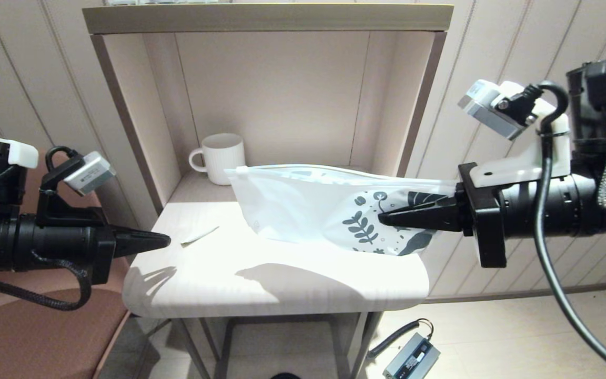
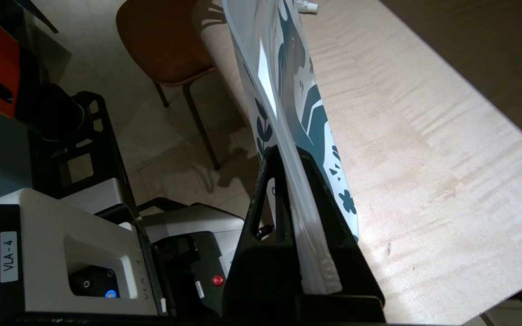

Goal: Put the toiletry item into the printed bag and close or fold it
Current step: Pick up the toothpaste

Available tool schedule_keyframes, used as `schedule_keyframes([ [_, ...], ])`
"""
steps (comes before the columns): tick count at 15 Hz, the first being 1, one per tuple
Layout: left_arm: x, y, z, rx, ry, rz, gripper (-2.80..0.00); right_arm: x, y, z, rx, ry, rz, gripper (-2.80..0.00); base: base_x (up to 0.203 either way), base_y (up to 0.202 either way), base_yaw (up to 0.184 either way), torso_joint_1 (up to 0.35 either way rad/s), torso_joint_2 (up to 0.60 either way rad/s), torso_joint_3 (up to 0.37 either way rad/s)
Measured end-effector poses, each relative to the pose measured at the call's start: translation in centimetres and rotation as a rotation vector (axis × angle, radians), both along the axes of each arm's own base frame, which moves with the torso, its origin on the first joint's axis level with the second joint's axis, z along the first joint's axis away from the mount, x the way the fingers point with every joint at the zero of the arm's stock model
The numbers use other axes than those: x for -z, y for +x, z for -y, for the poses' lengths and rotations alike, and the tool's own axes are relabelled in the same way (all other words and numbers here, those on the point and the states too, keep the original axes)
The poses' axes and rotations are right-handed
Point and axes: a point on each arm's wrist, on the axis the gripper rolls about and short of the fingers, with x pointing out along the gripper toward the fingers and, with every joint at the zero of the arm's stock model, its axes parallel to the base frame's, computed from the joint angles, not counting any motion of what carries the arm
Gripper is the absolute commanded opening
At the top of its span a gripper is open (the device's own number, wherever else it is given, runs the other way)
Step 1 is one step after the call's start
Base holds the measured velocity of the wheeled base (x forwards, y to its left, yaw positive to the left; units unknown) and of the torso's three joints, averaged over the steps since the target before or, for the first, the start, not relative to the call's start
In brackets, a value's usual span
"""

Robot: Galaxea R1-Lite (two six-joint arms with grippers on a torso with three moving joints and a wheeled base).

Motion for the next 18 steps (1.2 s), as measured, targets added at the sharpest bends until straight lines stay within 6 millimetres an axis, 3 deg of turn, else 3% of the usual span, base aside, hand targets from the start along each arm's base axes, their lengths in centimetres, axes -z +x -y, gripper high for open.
schedule_keyframes([
  [1,-0.1,0.1,0.0,-0.024,0.000,0.004,-2.80,-0.1,-0.1,0.1,0.002,0.005,-0.004,-2.80,0.000,0.000,0.000,0.000,0.00,0.000],
  [2,-0.1,0.4,0.0,-0.051,-0.004,0.006,0.00,-0.2,-0.2,0.1,0.007,0.011,-0.009,-2.80,0.000,0.000,0.000,0.000,0.00,0.000],
  [5,-0.1,1.6,0.5,-0.130,-0.034,0.053,0.00,-0.3,-0.3,0.3,0.011,0.017,-0.009,-2.80,0.000,0.000,0.000,0.000,0.00,0.000],
  [10,1.8,3.8,2.6,-0.173,-0.003,0.143,0.00,-0.6,-0.5,0.3,0.017,0.024,-0.008,-2.80,0.000,0.000,0.000,0.000,0.00,0.000],
  [18,5.0,5.8,3.2,-0.167,0.024,0.061,0.00,-0.1,-0.5,0.8,0.033,0.020,-0.022,-2.80,0.000,0.000,0.000,0.000,0.00,0.000],
])
